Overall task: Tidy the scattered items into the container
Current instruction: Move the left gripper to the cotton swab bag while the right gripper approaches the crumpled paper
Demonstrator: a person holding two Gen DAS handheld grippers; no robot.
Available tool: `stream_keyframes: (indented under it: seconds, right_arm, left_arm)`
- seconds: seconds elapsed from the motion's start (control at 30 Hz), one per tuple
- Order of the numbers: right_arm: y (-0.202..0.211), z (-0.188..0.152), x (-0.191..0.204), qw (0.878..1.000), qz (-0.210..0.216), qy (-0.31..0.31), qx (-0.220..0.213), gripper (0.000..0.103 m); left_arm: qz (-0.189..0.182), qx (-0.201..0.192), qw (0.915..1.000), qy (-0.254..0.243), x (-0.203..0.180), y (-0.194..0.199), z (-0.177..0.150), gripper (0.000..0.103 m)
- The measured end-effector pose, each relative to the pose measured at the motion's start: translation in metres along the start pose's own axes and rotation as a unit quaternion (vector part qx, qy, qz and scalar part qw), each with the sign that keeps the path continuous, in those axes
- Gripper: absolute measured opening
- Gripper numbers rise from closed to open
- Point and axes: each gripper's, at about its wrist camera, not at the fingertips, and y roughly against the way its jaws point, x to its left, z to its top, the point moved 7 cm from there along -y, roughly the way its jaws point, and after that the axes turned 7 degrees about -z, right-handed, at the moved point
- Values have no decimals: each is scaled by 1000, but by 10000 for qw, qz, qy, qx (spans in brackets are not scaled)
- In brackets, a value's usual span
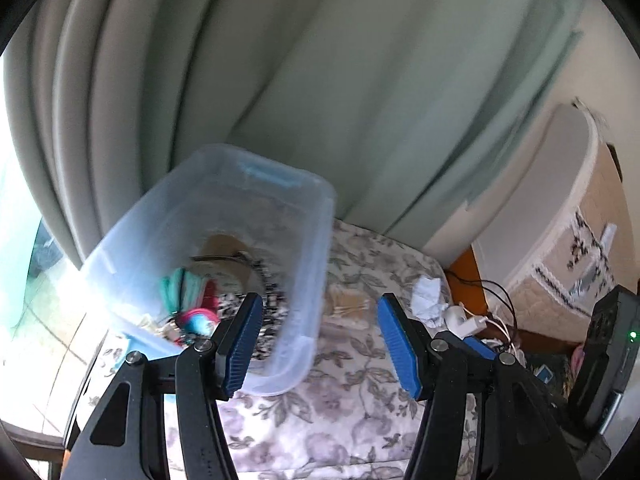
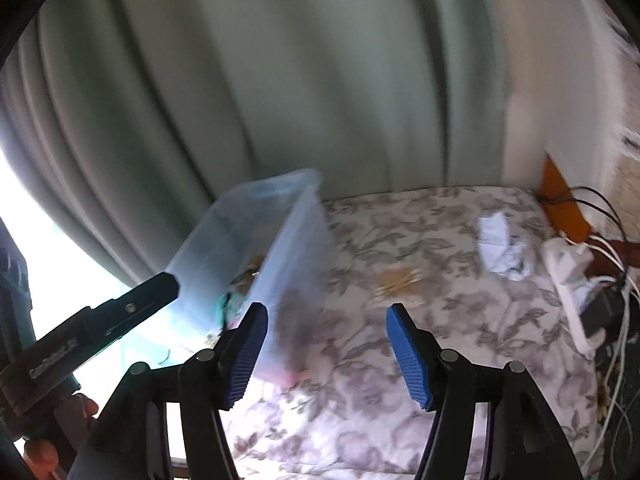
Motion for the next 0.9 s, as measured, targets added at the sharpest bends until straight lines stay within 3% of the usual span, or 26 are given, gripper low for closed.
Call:
stream_keyframes:
  seconds: [0.17, 0.53, 0.9]
  right_arm:
    - [-2, 2, -48, 9989, -165, -442, 0, 67]
    - [-20, -4, -141, 9902, -631, -1235, 161, 67]
    - [-60, -21, -186, 9844, -1027, -1260, 668, 67]
  left_arm:
    - [-204, 350, 9989, -231, -29, -25, -11, 61]
    - [-64, 1013, 9924, -701, -73, -87, -41, 61]
    - [403, 1556, 9842, -738, -66, -159, -65, 61]
